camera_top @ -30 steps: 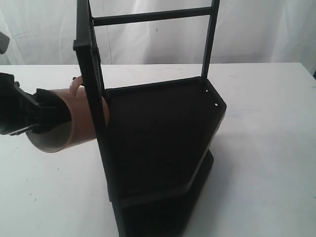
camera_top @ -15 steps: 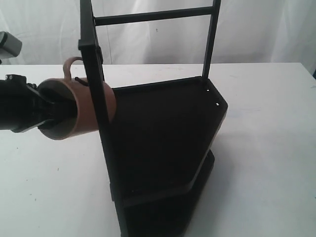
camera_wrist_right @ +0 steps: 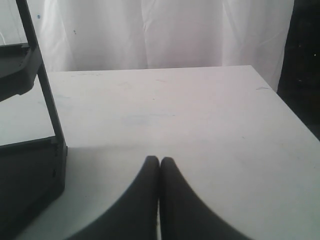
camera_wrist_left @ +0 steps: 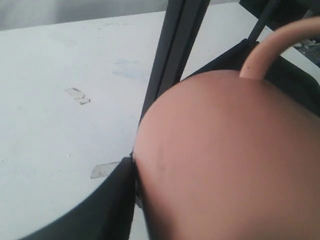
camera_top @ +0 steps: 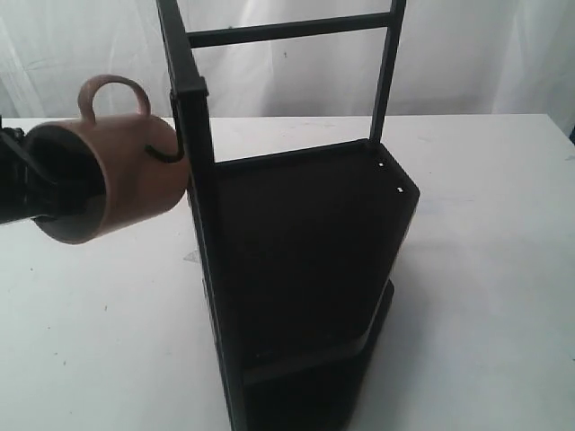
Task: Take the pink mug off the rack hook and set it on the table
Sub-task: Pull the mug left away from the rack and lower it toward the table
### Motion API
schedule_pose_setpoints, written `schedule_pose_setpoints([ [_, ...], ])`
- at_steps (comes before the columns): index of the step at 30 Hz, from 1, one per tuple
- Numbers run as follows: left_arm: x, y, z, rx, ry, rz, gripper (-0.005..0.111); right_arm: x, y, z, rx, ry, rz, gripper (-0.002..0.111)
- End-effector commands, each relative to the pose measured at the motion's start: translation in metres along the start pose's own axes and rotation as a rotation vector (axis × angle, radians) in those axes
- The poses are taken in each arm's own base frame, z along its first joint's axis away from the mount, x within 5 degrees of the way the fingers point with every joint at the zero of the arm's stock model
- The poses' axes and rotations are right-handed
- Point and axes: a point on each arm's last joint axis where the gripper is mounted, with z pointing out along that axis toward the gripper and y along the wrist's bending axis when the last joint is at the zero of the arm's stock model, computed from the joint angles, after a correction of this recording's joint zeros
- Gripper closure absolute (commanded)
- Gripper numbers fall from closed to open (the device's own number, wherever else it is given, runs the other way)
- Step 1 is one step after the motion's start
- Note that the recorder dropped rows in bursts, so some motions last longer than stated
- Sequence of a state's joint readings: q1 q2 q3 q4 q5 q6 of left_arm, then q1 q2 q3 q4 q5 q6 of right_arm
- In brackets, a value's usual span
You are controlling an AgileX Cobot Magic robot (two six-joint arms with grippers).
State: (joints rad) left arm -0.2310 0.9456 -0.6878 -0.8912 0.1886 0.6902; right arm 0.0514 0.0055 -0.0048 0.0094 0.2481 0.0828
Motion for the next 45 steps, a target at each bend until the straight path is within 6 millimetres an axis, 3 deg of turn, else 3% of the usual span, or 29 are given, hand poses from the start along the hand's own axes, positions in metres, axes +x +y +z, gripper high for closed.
schedule_pose_setpoints([
  [1, -0.002, 0.001, -0.015, -0.04, -0.021, 0.035, 0.107, 0.0, 0.0, 0.0, 0.003, -0.011, -0.001, 0.108],
  [7, 0.005, 0.04, -0.025, -0.287, 0.077, 0.058, 0.107, 0.0, 0.0, 0.0, 0.003, -0.011, -0.001, 0.108],
  [12, 0.029, 0.062, -0.035, -0.418, 0.367, 0.088, 0.107, 0.0, 0.0, 0.0, 0.003, -0.011, -0.001, 0.108],
  [18, 0.058, 0.059, -0.039, -0.342, 0.722, 0.026, 0.107, 0.0, 0.0, 0.0, 0.003, -0.011, -0.001, 0.108],
  [22, 0.062, 0.051, -0.041, -0.272, 0.785, -0.033, 0.107, 0.0, 0.0, 0.0, 0.003, -0.011, -0.001, 0.108],
  [25, 0.054, 0.046, -0.039, -0.198, 0.841, -0.079, 0.107, 0.0, 0.0, 0.0, 0.003, -0.011, -0.001, 0.108],
  [29, 0.035, 0.048, -0.026, -0.081, 0.932, -0.101, 0.107, 0.0, 0.0, 0.0, 0.003, -0.011, -0.001, 0.108],
  [34, 0.022, 0.064, -0.002, -0.085, 0.944, -0.121, 0.107, 0.0, 0.0, 0.0, 0.003, -0.011, -0.001, 0.108],
  [39, 0.03, 0.078, 0.019, -0.139, 0.897, -0.148, 0.107, 0.0, 0.0, 0.0, 0.003, -0.011, -0.001, 0.108],
  [45, 0.048, 0.094, 0.039, -0.144, 0.996, -0.159, 0.107, 0.0, 0.0, 0.0, 0.002, -0.011, 0.001, 0.108],
])
